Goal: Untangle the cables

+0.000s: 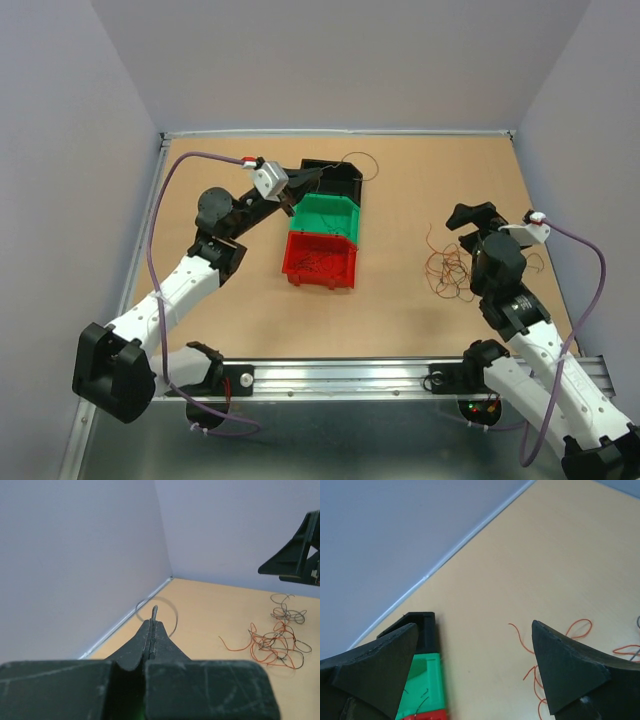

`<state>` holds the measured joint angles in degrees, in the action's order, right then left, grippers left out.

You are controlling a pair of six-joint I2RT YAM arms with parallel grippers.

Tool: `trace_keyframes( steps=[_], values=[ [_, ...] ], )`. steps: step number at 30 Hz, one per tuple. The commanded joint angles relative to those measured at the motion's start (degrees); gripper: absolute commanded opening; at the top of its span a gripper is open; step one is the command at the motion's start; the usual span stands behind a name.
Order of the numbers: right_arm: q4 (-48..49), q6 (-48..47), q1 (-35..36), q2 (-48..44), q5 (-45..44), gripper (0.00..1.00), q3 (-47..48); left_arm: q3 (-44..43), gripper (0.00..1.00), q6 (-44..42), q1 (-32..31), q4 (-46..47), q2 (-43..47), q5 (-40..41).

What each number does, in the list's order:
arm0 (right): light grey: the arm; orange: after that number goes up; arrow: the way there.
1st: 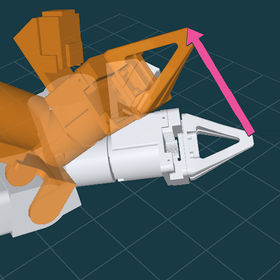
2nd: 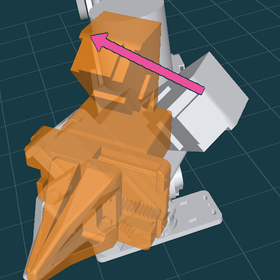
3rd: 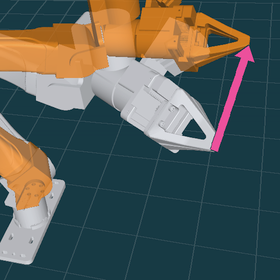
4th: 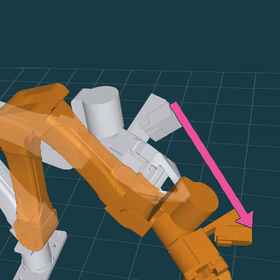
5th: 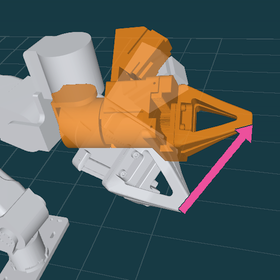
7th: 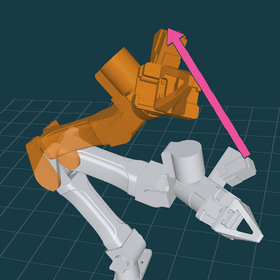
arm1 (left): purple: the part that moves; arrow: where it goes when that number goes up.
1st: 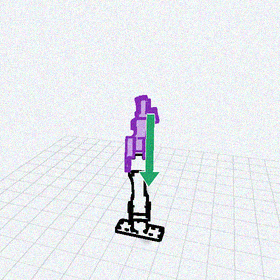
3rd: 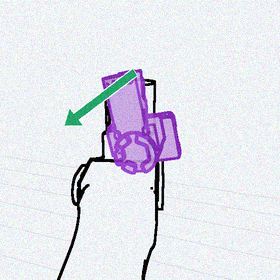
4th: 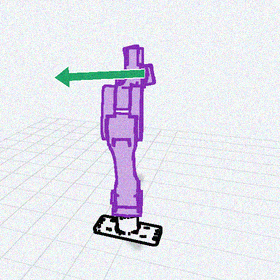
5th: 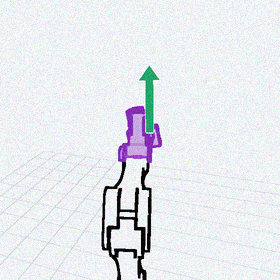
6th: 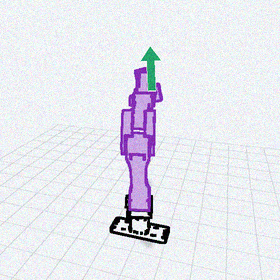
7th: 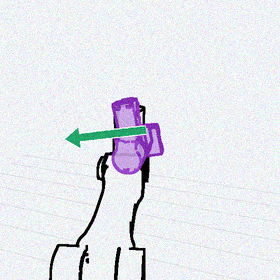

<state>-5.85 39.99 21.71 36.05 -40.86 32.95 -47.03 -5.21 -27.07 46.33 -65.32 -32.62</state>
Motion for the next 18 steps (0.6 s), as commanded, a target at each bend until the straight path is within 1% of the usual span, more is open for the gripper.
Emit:
trace_keyframes(
  steps=[1, 5, 7, 10, 13, 14, 15, 16, 17, 18],
  values=[
    [5.3, -3.4, 0.0, -1.7, 4.1, 1.0, -1.3, -2.0, 0.0, -2.3, -0.4, 0.6, -2.4, -0.3],
    [7.8, -4.0, -0.1, -1.7, 5.6, 1.0, -1.7, -2.5, 0.0, -3.5, -0.4, 0.7, -5.0, 0.9],
    [7.9, -4.0, 0.0, -1.5, 6.1, 1.0, -1.9, -2.8, 0.0, -4.7, -0.4, 0.8, -6.1, 4.8],
    [8.0, -4.4, -0.1, -1.7, 6.7, 1.0, -1.9, -2.6, 0.0, -8.2, -0.4, 0.7, -8.2, 8.5],
    [8.3, -4.6, -0.1, -2.0, 7.5, 1.0, -2.1, -2.6, 0.0, -11.4, -0.3, -1.1, -9.6, 8.6],
    [8.4, -4.6, 0.0, -2.0, 7.5, 1.0, -2.2, -2.9, 0.0, -13.1, -0.4, -2.7, -9.7, 8.6],
    [8.5, -4.6, -0.1, -2.1, 7.7, 1.0, -2.3, -4.0, 0.0, -16.9, -0.4, -7.4, -10.1, 8.4],
    [8.6, -4.6, -0.1, -2.0, 8.1, 1.0, -2.3, -4.8, 0.0, -19.1, -0.4, -9.7, -10.4, 8.2],
    [8.7, -4.6, 0.0, -2.0, 8.3, 1.0, -2.3, -5.8, 0.0, -21.1, -0.4, -16.2, -11.1, 8.0],
    [8.7, -4.4, 0.0, -2.0, 8.5, 1.0, -2.3, -8.1, 0.0, -28.3, -0.4, -20.4, -11.4, 6.2]
  ],
)
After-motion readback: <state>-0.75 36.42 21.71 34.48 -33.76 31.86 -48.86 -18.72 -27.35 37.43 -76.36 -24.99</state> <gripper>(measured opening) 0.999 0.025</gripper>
